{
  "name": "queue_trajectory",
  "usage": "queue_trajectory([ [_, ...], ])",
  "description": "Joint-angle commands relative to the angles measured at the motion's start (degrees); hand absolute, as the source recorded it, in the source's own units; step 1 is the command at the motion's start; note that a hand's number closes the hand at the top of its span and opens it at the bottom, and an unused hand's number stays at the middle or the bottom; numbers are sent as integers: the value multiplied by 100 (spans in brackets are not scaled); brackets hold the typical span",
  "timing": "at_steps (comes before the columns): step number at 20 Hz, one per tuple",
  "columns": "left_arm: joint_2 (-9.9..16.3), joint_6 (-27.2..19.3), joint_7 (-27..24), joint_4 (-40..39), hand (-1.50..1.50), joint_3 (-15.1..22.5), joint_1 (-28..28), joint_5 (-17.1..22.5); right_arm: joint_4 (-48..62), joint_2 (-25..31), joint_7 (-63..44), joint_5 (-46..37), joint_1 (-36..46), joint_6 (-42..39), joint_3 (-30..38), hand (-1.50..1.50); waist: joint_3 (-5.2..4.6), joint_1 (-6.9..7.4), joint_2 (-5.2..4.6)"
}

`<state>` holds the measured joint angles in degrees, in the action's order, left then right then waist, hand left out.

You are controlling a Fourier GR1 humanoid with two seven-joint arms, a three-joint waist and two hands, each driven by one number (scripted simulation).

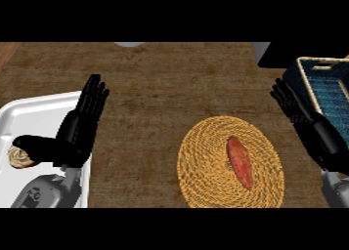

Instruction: Pick the sweet potato from the placemat and place it in the basket

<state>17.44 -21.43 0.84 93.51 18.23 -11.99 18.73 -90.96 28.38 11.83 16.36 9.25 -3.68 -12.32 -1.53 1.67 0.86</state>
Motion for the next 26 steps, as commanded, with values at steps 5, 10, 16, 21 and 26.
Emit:
queue_trajectory([
  [5,941,-11,305,-542,0,-799,100,-262,1022,375,-578,-157,233,443,797,150,155,-88,-125],
  [10,922,228,317,-1259,0,-902,-103,-242,856,-1019,346,-933,552,1524,175,-150,148,-158,-114],
  [16,949,136,498,-1056,0,-817,56,-311,723,-849,-1512,-2681,661,3577,-47,-150,121,-225,-62],
  [21,971,194,444,-1077,0,-958,246,-236,-60,362,-3713,-3235,840,2585,-269,-150,112,-306,-7],
  [26,1001,202,462,-990,0,-891,210,-321,-214,1406,-4676,-2569,904,275,-757,-150,103,-247,-19],
])
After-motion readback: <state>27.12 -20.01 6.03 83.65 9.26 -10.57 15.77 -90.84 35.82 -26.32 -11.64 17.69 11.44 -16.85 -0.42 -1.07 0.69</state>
